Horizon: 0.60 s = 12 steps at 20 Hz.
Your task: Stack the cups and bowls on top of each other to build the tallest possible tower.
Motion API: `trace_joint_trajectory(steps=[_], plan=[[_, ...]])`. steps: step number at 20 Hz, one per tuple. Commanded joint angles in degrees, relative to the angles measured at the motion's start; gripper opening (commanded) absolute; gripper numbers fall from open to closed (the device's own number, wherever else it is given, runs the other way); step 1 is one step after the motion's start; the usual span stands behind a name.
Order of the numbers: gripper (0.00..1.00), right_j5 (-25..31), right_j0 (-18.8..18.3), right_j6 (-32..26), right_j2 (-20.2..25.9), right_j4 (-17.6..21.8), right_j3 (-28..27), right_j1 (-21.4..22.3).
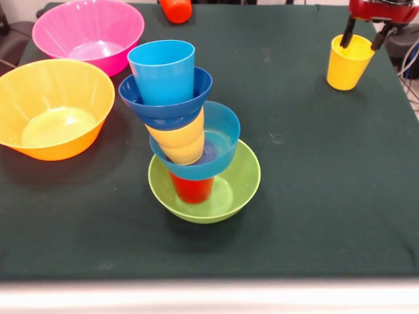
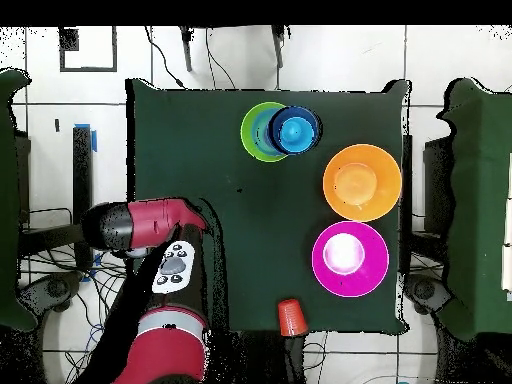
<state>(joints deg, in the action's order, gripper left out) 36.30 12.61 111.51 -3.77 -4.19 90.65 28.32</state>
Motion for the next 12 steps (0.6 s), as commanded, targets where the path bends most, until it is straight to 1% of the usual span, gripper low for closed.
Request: trace_joint_trajectory(steps=[1,3,7,10,12], plan=[[1.00,2.1,-0.4,6.5,4.0,-0.2,2.0,-3.8],[1.00,1.6,-0.6,6.4,3.9,-0.1,1.1,-4.8],[1.00,0.5,-1.5,6.0,5.4,-1.0,2.8,-3.4],[1.00,0.8,-2.0,5.9,5.8,-1.5,0.9,-4.1],[1.00,0.8,-2.0,6.1,5.9,-1.6,1.4,-3.7]])
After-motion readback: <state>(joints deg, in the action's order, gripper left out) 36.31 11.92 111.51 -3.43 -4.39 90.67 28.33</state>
